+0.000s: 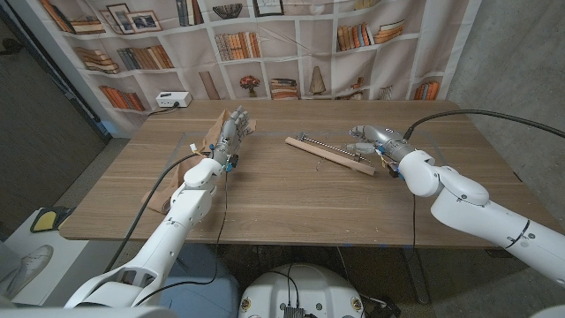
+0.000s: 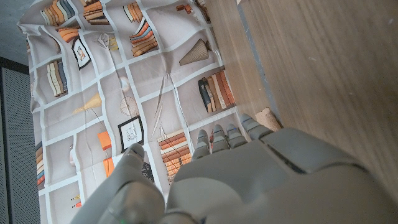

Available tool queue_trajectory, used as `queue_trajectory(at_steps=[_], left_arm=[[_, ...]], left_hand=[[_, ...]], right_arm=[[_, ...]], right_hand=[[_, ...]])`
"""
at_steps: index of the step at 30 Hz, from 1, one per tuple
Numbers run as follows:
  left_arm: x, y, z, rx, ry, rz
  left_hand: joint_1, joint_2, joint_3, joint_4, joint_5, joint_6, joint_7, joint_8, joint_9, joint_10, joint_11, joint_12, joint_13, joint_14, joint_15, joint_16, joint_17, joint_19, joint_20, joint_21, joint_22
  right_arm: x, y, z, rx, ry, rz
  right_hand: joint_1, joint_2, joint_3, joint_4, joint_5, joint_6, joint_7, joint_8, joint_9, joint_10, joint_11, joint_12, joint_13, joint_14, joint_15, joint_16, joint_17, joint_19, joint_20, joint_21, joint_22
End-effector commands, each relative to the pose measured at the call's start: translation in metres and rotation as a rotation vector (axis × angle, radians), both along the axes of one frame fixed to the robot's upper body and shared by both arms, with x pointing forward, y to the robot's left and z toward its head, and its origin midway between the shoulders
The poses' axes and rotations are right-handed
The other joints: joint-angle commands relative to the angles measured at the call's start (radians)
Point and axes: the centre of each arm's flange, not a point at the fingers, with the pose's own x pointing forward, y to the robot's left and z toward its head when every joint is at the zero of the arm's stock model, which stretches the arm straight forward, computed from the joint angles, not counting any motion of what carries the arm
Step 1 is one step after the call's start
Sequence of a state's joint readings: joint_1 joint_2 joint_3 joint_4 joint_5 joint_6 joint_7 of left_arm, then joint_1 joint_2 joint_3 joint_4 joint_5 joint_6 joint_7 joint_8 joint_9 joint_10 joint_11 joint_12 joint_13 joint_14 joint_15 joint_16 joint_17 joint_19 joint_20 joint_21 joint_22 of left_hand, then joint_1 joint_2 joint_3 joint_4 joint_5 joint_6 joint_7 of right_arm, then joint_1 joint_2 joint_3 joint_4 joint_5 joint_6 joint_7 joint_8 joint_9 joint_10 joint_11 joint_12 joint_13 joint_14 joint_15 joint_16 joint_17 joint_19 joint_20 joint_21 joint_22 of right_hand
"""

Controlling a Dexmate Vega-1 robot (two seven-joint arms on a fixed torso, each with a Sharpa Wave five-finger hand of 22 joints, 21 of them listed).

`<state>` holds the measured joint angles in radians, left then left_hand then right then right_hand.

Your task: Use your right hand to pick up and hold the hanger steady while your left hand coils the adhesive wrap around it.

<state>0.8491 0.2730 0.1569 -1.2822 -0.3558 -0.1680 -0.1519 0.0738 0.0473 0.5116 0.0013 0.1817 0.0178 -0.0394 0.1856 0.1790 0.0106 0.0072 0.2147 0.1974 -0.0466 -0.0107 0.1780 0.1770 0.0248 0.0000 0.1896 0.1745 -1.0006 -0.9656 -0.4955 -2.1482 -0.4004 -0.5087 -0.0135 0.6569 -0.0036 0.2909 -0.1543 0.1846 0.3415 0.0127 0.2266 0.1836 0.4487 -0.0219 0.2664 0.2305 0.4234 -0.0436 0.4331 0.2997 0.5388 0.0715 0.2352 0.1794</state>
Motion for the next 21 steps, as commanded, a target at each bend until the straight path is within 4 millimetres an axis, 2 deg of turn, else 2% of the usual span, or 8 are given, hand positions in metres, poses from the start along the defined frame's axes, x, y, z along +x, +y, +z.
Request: queue_trajectory(at_steps=[1, 21], left_arm=[[0.0003, -0.0037, 0.001, 0.009, 0.003, -0.006], [0.001, -0.0075, 0.0003, 0.01, 0.008, -0.012]], left_hand=[[0.007, 0.004, 0.003, -0.008, 0.0, 0.003, -0.002, 0.003, 0.002, 0.001, 0.007, 0.004, 0.003, -0.01, 0.0, 0.007, 0.003, -0.001, 0.002, 0.005, 0.002], [0.006, 0.005, 0.003, -0.01, 0.0, 0.002, 0.0, 0.003, 0.002, 0.005, 0.008, 0.005, 0.003, -0.01, 0.001, 0.007, 0.003, -0.001, 0.003, 0.005, 0.002]], right_arm=[[-0.0007, 0.0002, -0.0038, -0.02, 0.021, -0.016], [0.0018, -0.0019, -0.0107, -0.045, 0.047, -0.052]], right_hand=[[0.01, 0.0, -0.005, -0.001, -0.001, 0.013, 0.004, 0.007, 0.005, 0.011, 0.001, 0.005, 0.003, -0.012, -0.059, 0.001, 0.004, 0.007, -0.001, 0.001, 0.003], [0.015, 0.002, -0.008, 0.001, -0.001, 0.016, 0.004, 0.003, 0.005, 0.012, 0.002, 0.002, 0.002, -0.014, -0.067, 0.004, 0.009, 0.009, -0.001, -0.001, 0.003]])
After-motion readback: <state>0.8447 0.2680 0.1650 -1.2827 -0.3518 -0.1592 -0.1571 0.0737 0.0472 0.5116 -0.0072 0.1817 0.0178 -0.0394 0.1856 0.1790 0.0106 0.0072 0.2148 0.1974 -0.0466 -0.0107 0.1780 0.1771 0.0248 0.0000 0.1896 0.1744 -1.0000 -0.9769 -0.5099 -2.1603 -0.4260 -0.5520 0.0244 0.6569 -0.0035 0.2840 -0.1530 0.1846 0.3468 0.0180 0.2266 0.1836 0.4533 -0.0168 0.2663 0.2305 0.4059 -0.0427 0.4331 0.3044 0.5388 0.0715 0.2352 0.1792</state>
